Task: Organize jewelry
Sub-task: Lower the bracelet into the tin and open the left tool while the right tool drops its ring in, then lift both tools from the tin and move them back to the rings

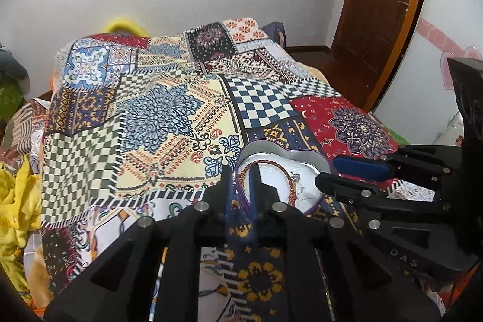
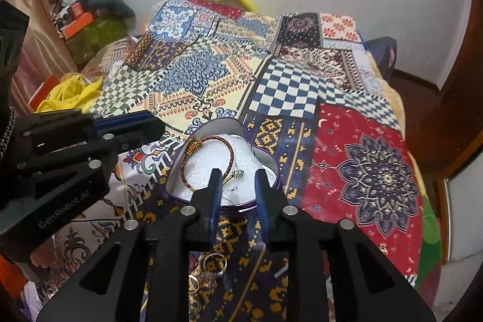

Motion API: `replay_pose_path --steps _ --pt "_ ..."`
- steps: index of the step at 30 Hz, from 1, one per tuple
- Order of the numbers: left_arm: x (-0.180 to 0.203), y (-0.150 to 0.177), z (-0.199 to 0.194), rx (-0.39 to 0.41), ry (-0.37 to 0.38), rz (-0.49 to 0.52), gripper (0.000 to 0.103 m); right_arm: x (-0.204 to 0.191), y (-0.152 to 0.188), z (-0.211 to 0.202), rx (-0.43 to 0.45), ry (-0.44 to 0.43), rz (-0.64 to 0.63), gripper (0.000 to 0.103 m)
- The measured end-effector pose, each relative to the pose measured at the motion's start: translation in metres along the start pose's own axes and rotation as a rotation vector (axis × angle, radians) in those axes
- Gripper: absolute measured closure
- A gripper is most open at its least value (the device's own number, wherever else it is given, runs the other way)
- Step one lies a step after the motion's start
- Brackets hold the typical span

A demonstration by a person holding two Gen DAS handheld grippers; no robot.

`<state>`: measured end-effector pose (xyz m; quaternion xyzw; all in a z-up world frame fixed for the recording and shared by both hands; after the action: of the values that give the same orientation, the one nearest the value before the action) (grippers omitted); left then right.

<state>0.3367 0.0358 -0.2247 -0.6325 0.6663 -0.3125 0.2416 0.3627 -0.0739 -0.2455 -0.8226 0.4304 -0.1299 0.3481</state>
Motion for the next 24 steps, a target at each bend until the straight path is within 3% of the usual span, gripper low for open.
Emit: replay_pose_path --steps 5,12,24 --pt "0.000 -0.003 -0.028 0.037 -0.010 -0.002 0.079 -0.002 -0.003 -0.027 0.058 0.030 -0.007 0.066" --pt "0.006 0.003 -0.065 0.072 -0.020 0.019 0.063 -0.008 -0.002 -0.062 0.114 0.055 -0.009 0.065" --pt "0.019 0.034 -0.089 0.034 -0.017 0.075 0.051 -0.009 0.017 -0.089 0.138 0.055 0.004 0.064"
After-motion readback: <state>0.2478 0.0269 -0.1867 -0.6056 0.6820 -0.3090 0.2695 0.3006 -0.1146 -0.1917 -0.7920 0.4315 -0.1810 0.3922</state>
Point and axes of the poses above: each gripper's, at about its wrist camera, not at the fingertips, and z roughly the way its jaws point, x to its right, y to its underside, the point moved 7 cm from there along z, roughly the way its jaws point, and after that the axes turned 3 degrees about x, right-handed, at the moved point
